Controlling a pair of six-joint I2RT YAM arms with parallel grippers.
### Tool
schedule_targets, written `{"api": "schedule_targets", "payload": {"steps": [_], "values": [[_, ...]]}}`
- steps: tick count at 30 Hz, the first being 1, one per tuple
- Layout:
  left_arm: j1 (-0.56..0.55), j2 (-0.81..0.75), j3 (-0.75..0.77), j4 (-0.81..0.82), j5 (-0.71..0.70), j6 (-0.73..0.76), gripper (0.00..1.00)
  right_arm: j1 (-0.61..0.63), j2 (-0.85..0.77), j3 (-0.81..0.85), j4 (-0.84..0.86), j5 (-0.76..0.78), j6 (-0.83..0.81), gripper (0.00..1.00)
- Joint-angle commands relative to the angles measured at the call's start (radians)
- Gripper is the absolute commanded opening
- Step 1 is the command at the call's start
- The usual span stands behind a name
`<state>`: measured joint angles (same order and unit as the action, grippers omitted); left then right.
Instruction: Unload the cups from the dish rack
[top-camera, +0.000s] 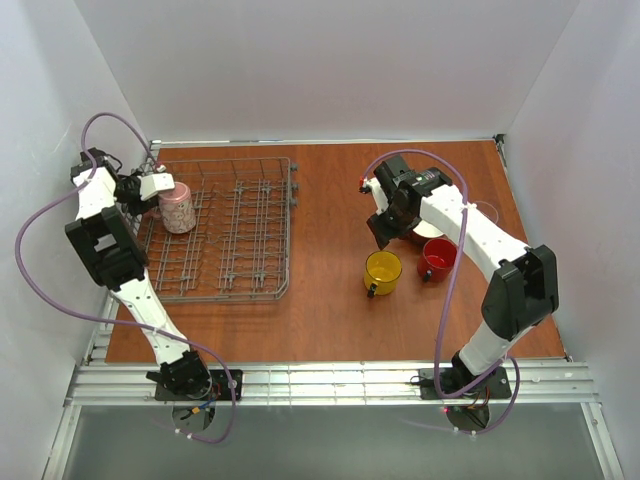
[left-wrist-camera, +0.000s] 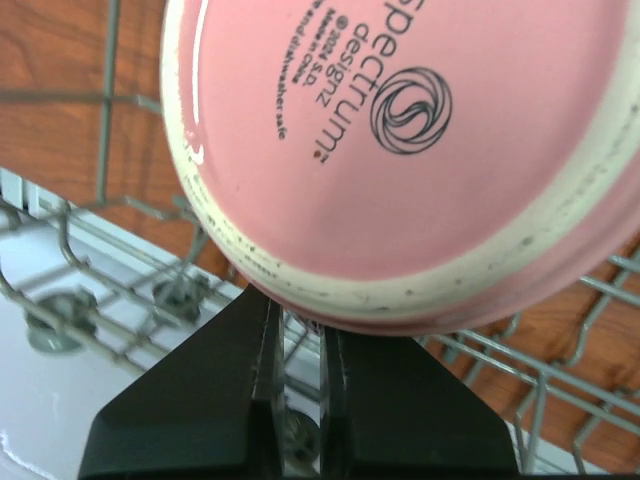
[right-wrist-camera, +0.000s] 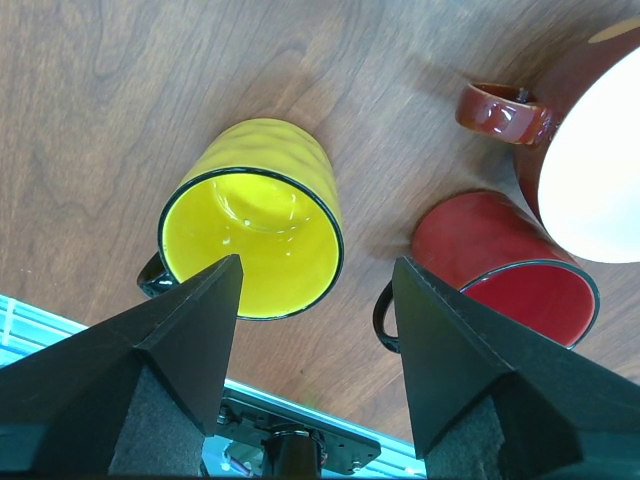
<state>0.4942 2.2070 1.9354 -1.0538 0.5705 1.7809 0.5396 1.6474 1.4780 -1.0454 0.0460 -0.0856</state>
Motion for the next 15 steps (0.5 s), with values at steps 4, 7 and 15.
{"api": "schedule_targets", "payload": {"steps": [4,7,15], "values": [[-0.002,-0.013,-0.033,-0.069,-0.024,0.011,0.00,0.008,0.017,0.045,-0.008,0.005,0.003,0.57],[-0.002,-0.032,-0.052,-0.060,-0.014,-0.023,0.00,0.008,0.012,0.044,-0.008,0.008,0.000,0.57],[-0.002,-0.136,-0.179,0.133,0.000,-0.224,0.00,0.007,0.008,0.044,-0.008,0.008,-0.005,0.57]]}}
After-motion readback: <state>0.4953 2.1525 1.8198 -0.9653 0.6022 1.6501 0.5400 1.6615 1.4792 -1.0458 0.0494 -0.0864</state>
